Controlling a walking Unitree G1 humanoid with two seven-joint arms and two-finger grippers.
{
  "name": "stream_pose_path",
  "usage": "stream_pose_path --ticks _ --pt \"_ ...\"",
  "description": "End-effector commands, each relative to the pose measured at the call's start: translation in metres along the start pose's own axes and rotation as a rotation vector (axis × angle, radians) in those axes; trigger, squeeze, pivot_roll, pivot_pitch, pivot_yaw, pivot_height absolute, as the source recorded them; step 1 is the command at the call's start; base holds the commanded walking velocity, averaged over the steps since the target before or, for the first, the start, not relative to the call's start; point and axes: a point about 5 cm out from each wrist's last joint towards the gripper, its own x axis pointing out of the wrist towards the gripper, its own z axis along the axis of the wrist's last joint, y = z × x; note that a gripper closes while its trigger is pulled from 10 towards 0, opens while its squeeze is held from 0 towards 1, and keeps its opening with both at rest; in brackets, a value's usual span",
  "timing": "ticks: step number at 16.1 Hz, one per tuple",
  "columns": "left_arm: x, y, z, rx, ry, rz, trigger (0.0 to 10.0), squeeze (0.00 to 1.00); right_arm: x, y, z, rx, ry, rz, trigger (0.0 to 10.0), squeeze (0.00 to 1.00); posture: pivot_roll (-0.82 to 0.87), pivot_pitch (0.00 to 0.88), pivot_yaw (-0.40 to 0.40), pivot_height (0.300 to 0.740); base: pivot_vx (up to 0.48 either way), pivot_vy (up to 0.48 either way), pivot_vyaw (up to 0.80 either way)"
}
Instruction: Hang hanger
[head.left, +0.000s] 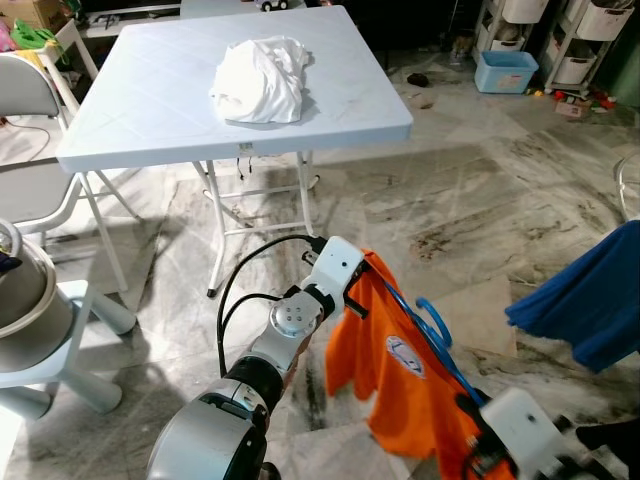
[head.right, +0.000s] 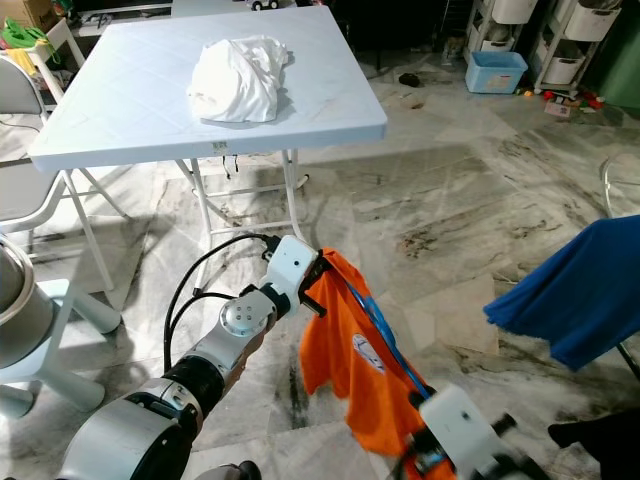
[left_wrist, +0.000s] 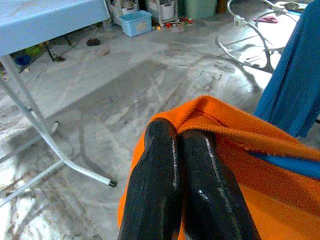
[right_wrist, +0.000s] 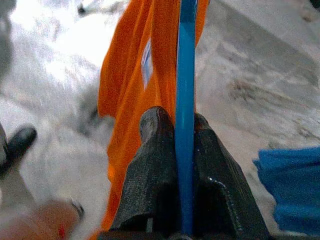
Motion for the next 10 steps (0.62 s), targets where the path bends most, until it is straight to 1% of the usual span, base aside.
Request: stream_pose_path --ticks 1,3,4,6,7,9,10 --pt "0.001 0.027 0.016 0.006 -0.056 0.132 0.0 0.0 -0.031 -0.006 -0.054 0.003 0.257 -0.001 10.0 0.0 -0.13 0.112 0.031 0.74 0.0 0.0 0.0" --pt "0.0 0.027 0.015 0.01 -0.048 0.134 0.0 0.0 -0.045 -0.012 -0.066 0.0 0.31 -0.028 10.0 0.0 -0.14 0.114 0.03 0.74 0.0 0.0 0.0" --pt "0.0 0.028 0.014 0.013 -0.041 0.141 0.0 0.0 -0.051 -0.014 -0.068 0.014 0.31 -0.037 10.0 0.0 -0.14 0.113 0.03 0.74 0.0 0.0 0.0" --pt "-0.001 0.031 0.013 0.01 -0.029 0.154 0.0 0.0 -0.068 -0.015 -0.079 0.004 0.366 -0.032 10.0 0.0 -0.14 0.112 0.029 0.74 0.0 0.0 0.0" --pt "-0.001 0.031 0.013 0.01 -0.028 0.154 0.0 0.0 -0.073 -0.017 -0.082 0.006 0.38 -0.033 10.0 0.0 -0.14 0.112 0.029 0.74 0.0 0.0 0.0" --pt "-0.001 0.031 0.011 0.009 -0.019 0.157 0.0 0.0 -0.08 -0.022 -0.085 0.005 0.381 -0.05 10.0 0.0 -0.14 0.112 0.03 0.74 0.0 0.0 0.0" --pt "-0.001 0.032 0.01 -0.002 -0.008 0.165 0.0 0.0 -0.084 -0.027 -0.079 0.026 0.342 -0.076 10.0 0.0 -0.14 0.113 0.033 0.74 0.0 0.0 0.0"
